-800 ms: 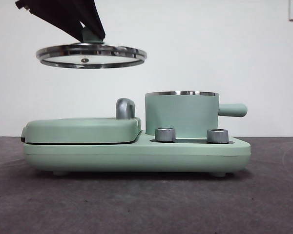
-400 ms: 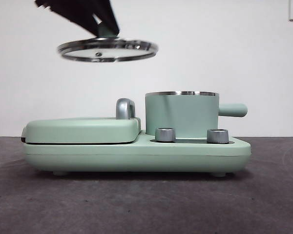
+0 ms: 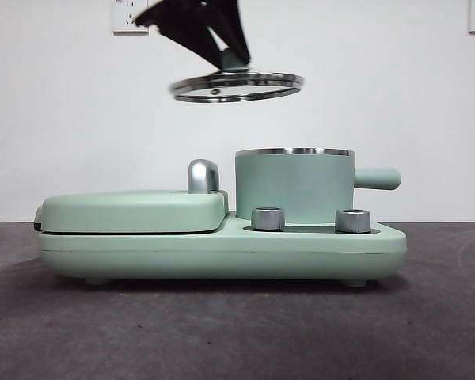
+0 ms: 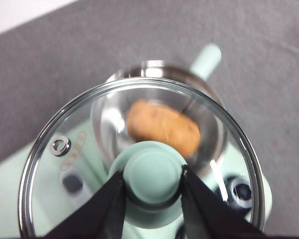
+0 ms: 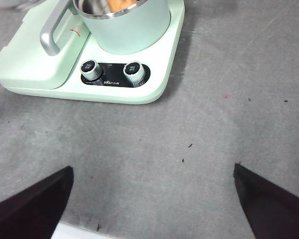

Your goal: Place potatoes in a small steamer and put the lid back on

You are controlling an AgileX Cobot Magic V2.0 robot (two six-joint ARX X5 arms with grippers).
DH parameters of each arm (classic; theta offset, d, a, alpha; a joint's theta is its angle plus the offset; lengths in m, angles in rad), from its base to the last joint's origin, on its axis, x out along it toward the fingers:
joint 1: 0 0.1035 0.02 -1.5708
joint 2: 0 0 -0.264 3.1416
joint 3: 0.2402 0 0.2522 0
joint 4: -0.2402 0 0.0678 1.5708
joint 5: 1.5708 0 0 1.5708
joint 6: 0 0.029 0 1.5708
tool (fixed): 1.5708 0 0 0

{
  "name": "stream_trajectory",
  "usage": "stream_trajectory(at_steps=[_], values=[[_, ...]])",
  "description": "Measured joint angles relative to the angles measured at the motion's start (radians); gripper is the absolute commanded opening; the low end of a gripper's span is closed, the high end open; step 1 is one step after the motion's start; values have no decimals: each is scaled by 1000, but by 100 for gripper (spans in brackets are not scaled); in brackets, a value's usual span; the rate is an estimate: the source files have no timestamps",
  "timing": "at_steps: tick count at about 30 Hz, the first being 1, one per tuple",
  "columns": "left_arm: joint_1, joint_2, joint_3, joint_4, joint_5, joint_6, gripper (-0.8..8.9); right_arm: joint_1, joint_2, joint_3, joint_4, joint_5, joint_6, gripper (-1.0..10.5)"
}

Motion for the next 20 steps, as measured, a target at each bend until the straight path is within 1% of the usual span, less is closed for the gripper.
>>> stream_trajectory(at_steps=[11, 15, 20], values=[[-18, 282, 300, -7, 0, 1, 18, 0, 0, 0, 0, 1, 0, 513], [-28, 347, 362, -16, 0, 5, 18, 0, 0, 0, 0, 1, 0, 513], [-36, 358, 368, -42, 0, 13, 18, 0, 0, 0, 0, 2, 0, 513]])
